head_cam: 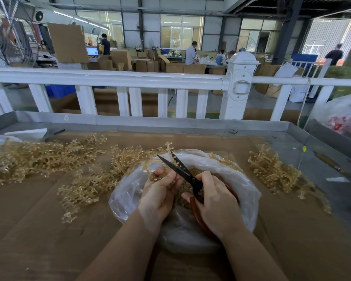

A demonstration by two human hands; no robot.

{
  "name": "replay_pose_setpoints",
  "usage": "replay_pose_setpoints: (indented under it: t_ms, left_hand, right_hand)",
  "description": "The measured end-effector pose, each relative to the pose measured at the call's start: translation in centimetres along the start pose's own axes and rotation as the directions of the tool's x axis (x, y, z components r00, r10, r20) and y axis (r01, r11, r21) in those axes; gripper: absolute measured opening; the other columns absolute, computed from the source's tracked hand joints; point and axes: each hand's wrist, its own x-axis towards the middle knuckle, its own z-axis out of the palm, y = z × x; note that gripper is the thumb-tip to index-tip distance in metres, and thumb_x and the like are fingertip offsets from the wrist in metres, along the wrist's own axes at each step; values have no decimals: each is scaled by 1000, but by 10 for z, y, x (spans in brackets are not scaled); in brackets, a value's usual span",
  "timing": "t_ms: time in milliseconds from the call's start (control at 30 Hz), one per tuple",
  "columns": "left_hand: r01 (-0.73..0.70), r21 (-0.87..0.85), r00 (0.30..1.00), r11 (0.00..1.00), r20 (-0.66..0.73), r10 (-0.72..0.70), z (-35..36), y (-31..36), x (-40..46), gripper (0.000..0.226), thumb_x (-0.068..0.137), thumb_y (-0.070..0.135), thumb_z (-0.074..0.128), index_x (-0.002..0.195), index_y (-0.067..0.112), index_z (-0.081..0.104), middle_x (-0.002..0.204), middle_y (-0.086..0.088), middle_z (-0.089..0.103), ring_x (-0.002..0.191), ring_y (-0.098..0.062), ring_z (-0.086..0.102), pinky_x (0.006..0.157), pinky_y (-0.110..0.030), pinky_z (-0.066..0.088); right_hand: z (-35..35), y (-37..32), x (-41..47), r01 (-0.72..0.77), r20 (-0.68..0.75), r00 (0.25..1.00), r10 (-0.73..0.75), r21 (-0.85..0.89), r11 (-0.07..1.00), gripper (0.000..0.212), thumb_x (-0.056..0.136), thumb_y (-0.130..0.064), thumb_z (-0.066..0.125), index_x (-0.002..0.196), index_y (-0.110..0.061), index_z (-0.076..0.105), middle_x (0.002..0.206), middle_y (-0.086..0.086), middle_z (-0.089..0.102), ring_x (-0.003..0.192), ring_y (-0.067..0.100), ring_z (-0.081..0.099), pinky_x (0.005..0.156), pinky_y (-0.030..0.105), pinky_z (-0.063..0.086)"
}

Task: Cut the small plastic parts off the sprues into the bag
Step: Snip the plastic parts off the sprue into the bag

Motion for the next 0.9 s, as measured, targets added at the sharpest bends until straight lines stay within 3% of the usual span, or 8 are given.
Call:
replay_pose_setpoints:
  t_ms: [567, 900]
  left_hand:
    - [-71, 3, 997, 997, -24, 71, 1, -4, -3, 32, 85, -13, 54, 70, 14, 46, 65, -8, 64, 53, -14, 66, 51, -21, 55]
    - [-42, 10, 999, 999, -6, 42, 0, -3, -2, 32, 83, -9, 58, 71, 17, 44, 60, -4, 67, 53, -12, 66, 52, -21, 55]
  right_hand:
    - [2, -1, -1, 15, -54, 998, -15, 5, 1000, 36, 83, -43, 66, 104, -16, 55, 96, -1, 62, 91, 17, 60, 74, 31, 52]
    - [3, -1, 0, 39, -50, 998, -41, -31, 999, 39, 82, -42, 68, 104, -13, 55, 86, 0, 64, 77, 15, 62, 66, 28, 53]
